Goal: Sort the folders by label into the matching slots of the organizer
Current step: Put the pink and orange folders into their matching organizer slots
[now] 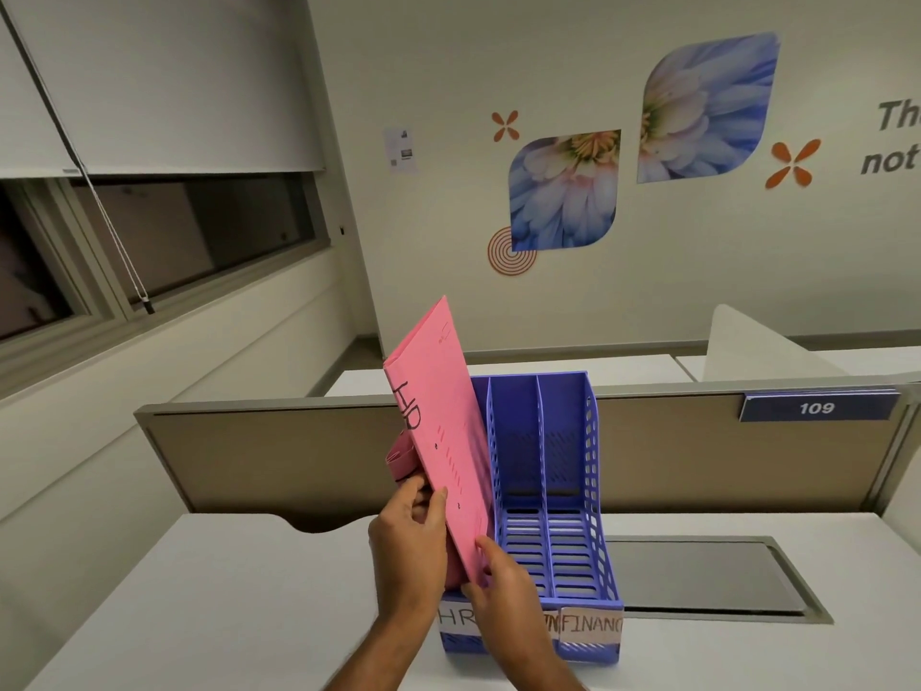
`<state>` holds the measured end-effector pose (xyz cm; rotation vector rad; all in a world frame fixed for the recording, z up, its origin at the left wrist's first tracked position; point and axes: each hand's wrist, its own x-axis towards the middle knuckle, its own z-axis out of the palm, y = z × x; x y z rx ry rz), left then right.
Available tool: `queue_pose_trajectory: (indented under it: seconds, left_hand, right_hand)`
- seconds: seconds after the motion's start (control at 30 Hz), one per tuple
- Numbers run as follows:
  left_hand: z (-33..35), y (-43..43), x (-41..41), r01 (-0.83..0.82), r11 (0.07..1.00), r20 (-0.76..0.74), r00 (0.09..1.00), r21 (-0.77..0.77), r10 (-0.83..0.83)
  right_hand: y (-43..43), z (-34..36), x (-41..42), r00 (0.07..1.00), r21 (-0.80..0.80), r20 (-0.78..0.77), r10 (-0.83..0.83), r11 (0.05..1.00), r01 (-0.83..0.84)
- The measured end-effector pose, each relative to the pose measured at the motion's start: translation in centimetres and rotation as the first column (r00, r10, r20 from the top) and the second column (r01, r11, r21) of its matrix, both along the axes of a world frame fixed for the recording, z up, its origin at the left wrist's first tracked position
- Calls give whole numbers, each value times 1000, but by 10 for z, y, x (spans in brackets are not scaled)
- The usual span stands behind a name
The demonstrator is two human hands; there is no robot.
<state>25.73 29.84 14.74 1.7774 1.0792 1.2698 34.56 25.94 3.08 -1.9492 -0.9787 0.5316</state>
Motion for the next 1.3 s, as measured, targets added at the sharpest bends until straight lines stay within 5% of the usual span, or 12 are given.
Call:
queue_pose_trajectory:
  seconds: [0.8,1.3]
  left_hand:
    - [-26,-7,-25,16,999,-133,991,46,-10]
    - [-75,-68,-140,133,932,-390,921,336,9]
  right_hand:
    - [-31,6,-23,989,139,133,-71,989,53]
    - [-119,-16,-114,927,83,374,-36,997,5]
